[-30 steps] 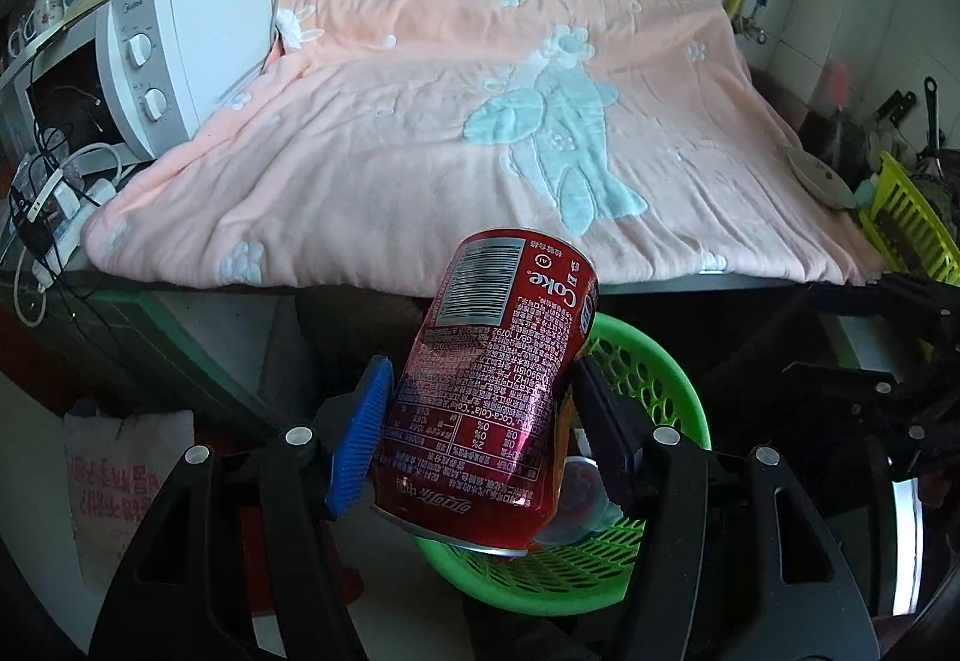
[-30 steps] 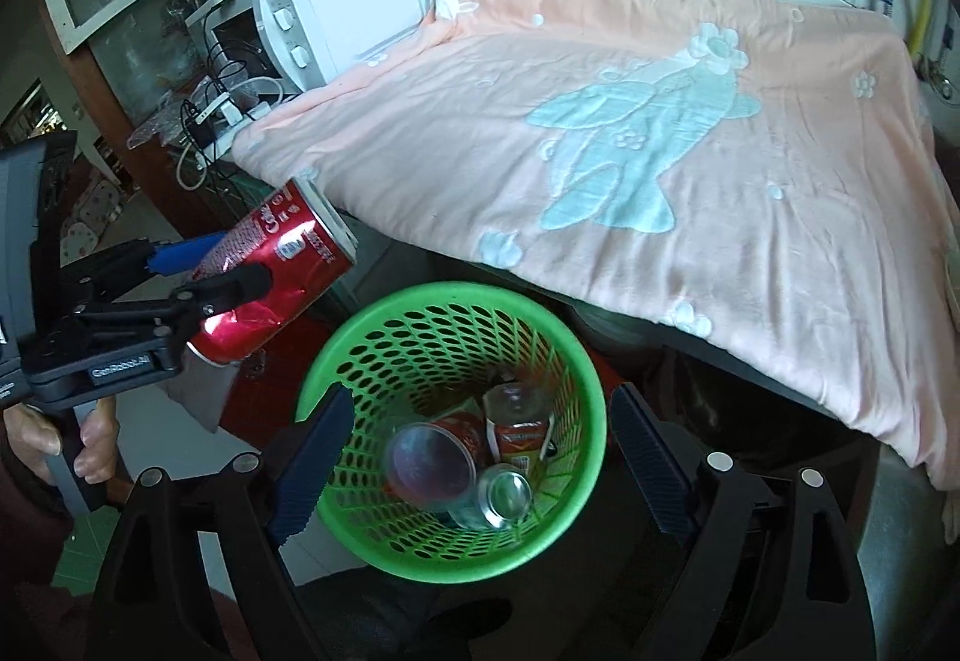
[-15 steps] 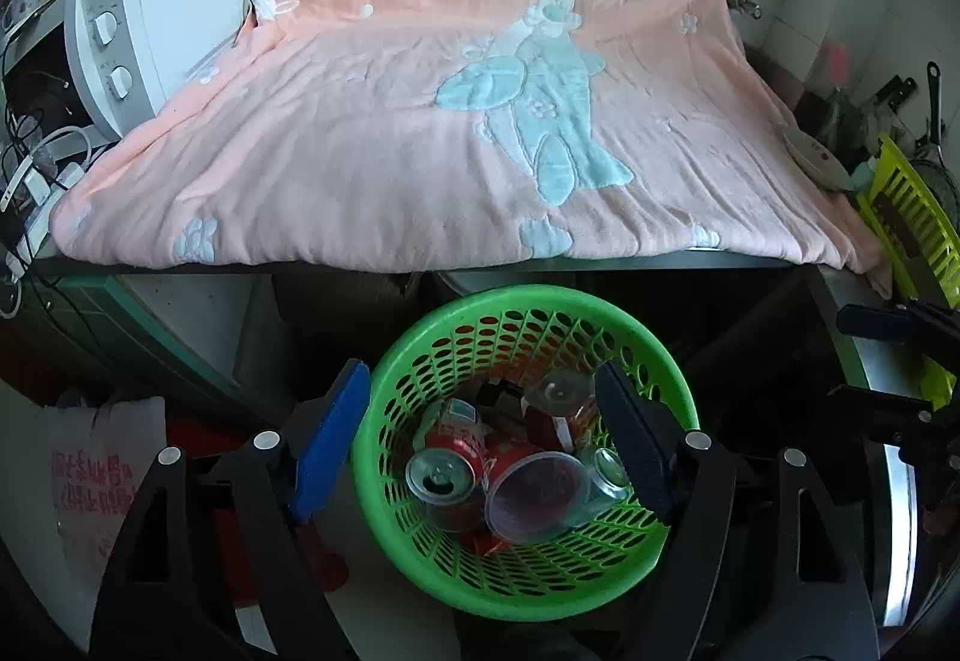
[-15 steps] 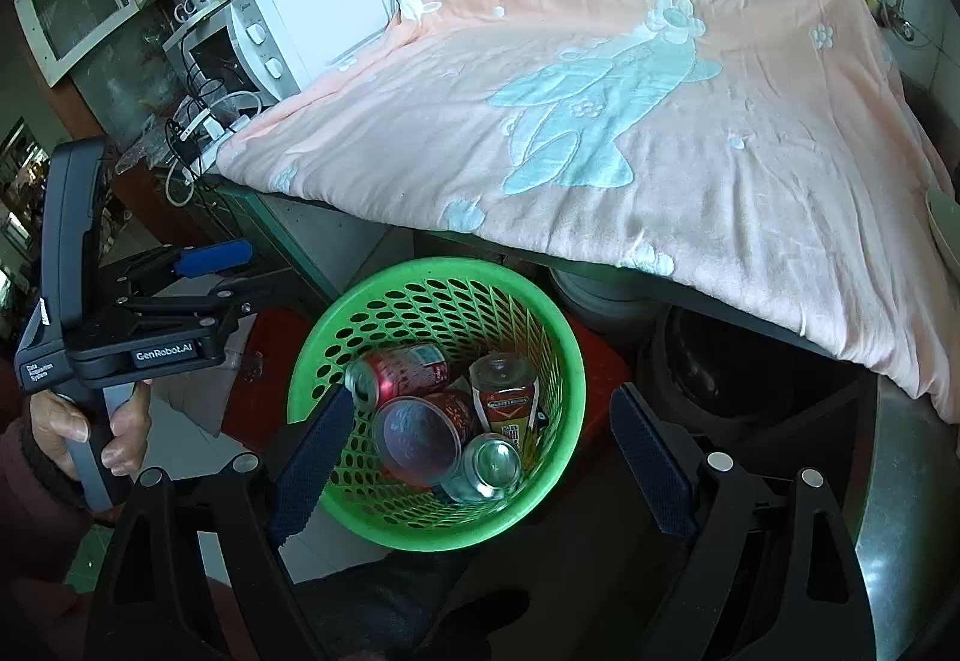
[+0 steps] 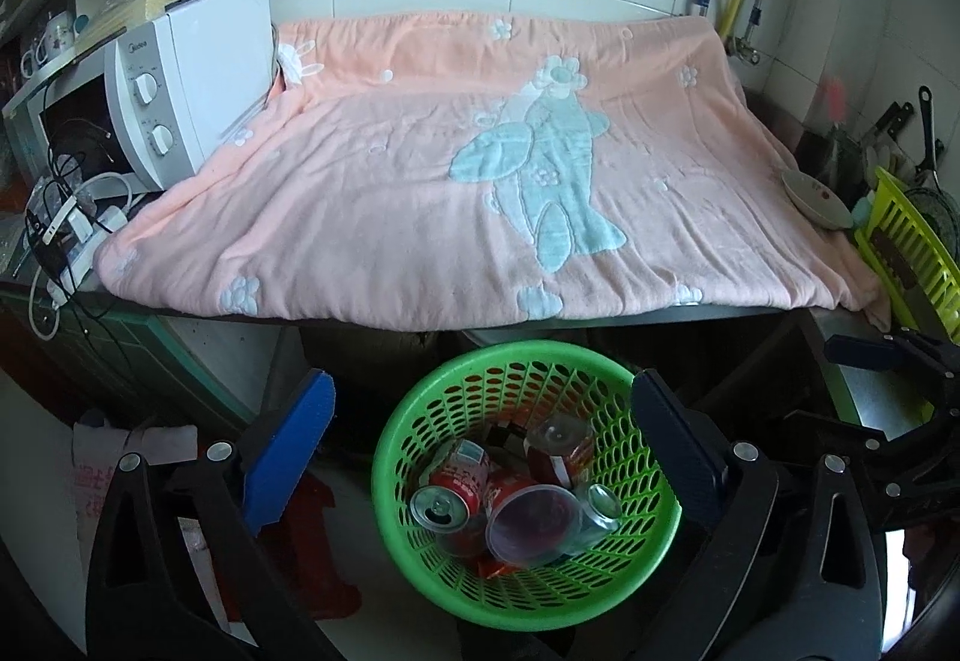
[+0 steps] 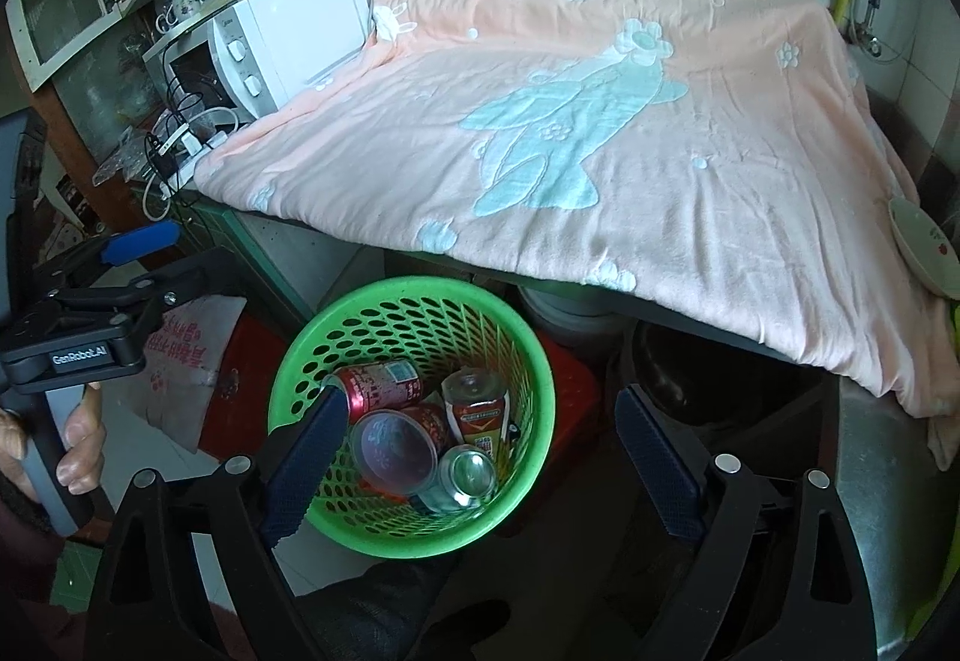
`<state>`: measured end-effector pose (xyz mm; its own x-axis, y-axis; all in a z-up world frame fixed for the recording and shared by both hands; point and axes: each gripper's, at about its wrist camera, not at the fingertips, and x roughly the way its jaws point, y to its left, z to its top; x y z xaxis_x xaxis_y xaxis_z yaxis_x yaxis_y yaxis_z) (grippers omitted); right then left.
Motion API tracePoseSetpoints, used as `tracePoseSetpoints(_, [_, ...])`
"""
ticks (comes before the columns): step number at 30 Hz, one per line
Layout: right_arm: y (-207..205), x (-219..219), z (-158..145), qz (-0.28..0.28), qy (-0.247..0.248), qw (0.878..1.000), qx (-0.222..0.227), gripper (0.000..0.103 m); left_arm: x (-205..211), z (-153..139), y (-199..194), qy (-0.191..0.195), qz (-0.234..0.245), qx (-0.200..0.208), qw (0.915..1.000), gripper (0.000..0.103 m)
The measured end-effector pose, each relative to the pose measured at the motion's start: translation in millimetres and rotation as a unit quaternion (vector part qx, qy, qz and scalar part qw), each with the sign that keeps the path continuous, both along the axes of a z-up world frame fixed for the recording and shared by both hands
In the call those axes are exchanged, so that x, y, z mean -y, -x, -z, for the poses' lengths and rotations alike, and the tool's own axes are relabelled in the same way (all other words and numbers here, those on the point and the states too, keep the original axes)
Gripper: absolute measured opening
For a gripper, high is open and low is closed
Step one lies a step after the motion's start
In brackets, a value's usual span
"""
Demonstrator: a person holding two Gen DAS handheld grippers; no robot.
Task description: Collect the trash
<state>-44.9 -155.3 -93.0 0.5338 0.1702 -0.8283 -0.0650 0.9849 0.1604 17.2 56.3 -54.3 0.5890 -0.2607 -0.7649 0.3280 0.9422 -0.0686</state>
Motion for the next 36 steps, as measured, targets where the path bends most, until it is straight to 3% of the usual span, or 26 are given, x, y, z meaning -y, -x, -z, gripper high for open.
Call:
tracePoseSetpoints(11, [-4, 5, -19, 0.028, 0.013, 0.999, 0.03, 0.09, 0, -29, 5, -0.029, -0.019, 0.05, 0.9981, 0.098])
tracePoseSetpoints(18, [-10, 11, -35, 0.045, 0.017, 0.998, 0.051, 0.09, -4, -47, -1, -0.008, -0.03, 0.061, 0.9977, 0.098])
tracePoseSetpoints(29, [-10, 16, -56, 0.077, 0.057, 0.991, 0.096, 0.091, 2, -58, -6, -0.008, -0.044, 0.077, 0.996, 0.098])
tracePoseSetpoints(36, [-9, 16, -60, 0.084, 0.056, 0.989, 0.104, 0.091, 4, -63, -8, -0.012, -0.05, 0.087, 0.9949, 0.098])
